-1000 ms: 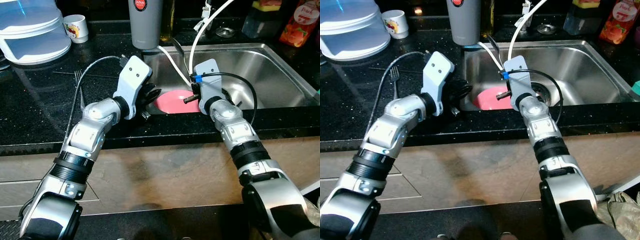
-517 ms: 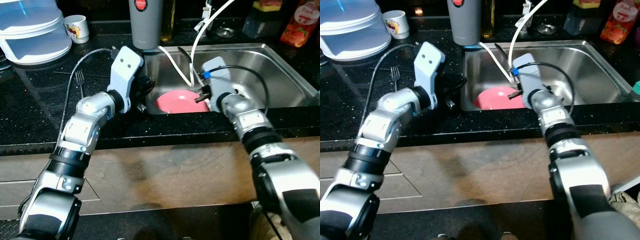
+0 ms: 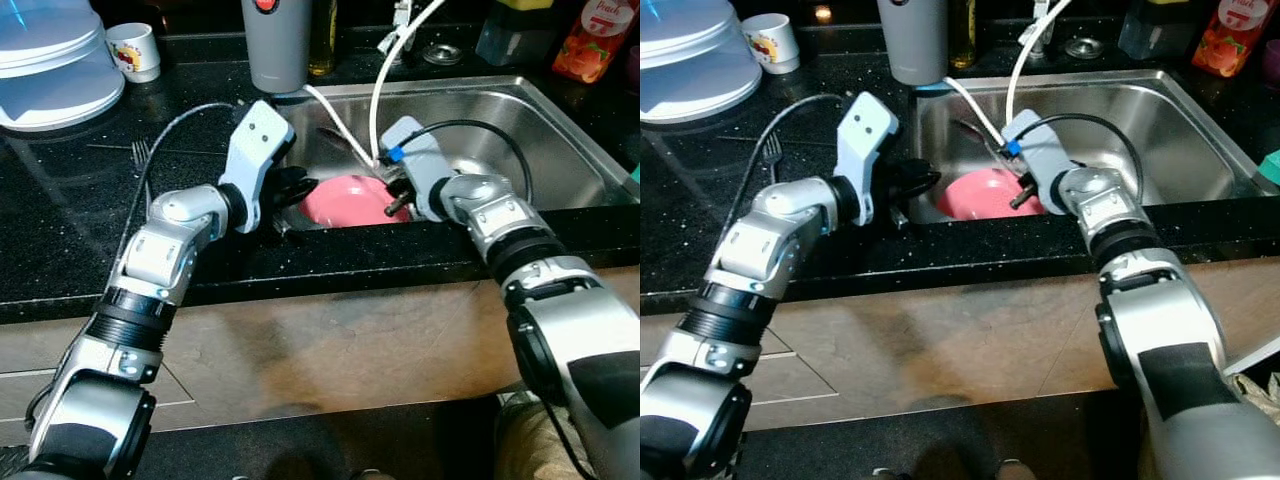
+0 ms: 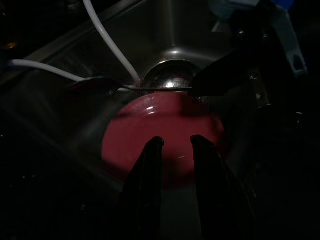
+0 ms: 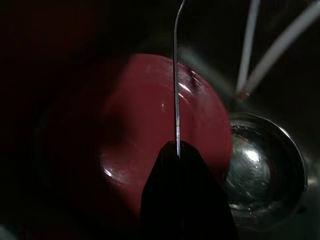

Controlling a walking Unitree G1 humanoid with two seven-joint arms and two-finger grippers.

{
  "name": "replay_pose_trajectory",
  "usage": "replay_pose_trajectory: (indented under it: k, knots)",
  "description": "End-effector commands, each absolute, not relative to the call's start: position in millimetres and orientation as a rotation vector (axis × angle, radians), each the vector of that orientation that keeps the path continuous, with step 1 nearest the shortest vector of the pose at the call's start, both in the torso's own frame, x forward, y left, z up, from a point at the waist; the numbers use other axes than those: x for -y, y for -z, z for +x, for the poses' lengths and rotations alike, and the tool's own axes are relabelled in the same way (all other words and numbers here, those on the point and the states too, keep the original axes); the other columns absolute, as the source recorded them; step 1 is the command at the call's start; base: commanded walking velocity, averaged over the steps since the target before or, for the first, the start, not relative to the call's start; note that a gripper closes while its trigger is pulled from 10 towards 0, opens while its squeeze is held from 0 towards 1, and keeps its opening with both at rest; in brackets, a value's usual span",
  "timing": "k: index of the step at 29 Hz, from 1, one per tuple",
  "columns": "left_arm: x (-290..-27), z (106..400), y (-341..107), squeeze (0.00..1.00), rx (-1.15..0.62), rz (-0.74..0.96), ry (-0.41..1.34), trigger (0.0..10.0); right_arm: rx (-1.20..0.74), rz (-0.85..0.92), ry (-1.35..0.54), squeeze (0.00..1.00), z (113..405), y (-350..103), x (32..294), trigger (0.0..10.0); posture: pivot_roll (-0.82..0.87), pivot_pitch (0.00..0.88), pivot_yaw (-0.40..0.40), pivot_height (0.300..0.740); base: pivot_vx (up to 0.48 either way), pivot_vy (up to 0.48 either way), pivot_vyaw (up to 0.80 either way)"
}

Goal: Kitchen organization

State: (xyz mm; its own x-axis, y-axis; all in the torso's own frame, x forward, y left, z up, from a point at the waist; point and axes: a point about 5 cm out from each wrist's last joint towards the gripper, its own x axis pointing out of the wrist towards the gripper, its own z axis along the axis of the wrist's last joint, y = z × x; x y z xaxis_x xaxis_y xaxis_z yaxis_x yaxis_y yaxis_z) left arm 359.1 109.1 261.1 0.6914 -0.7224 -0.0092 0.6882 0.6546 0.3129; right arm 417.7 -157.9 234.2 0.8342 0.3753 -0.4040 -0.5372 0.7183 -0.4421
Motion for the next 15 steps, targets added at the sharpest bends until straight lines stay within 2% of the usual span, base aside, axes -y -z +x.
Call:
replay_pose_trajectory:
  k: [1, 15]
  knots:
    - [-111.0, 358.7, -259.7, 0.00, 0.101, 0.324, 0.807, 10.0, -0.297, -0.600, -0.534, 0.00, 418.0, -236.0, 154.3, 10.0, 0.01, 0.122, 0.001, 0.740, 0.000, 0.000, 0.00]
    - [-111.5, 355.4, -253.7, 0.00, 0.055, 0.387, 0.836, 10.0, -0.311, -0.653, -0.563, 0.00, 418.1, -237.3, 150.3, 10.0, 0.01, 0.119, -0.006, 0.740, 0.000, 0.000, 0.00]
